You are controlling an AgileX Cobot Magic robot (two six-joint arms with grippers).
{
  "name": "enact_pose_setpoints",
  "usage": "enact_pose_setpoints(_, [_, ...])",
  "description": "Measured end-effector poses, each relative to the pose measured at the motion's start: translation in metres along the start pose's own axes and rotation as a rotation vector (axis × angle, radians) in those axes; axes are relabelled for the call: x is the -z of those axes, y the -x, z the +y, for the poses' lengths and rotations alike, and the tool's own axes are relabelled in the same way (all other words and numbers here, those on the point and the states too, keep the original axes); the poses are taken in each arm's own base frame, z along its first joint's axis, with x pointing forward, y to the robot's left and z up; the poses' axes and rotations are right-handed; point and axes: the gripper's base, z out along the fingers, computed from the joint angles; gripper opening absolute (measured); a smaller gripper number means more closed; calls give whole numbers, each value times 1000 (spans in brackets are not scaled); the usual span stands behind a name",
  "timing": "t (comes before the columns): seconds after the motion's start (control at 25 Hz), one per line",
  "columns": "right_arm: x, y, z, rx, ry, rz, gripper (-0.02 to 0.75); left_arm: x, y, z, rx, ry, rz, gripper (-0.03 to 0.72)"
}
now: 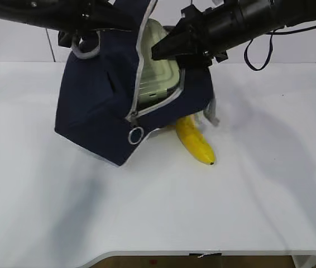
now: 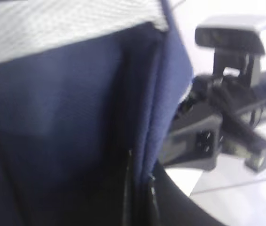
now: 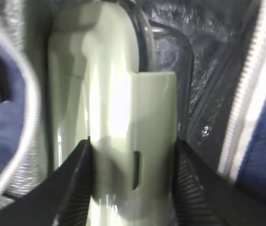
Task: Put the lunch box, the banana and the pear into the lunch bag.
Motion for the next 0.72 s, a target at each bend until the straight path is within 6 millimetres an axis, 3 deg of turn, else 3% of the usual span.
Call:
enact_pose_setpoints(0.48, [-2,-6,-6,30,-39,66,349,-23,-8,25,88,-85,42,1])
enact_pose_setpoints(0.72, [-22,-14,-16,5,-30,101,348,-28,-11,35,92,-151,61,0])
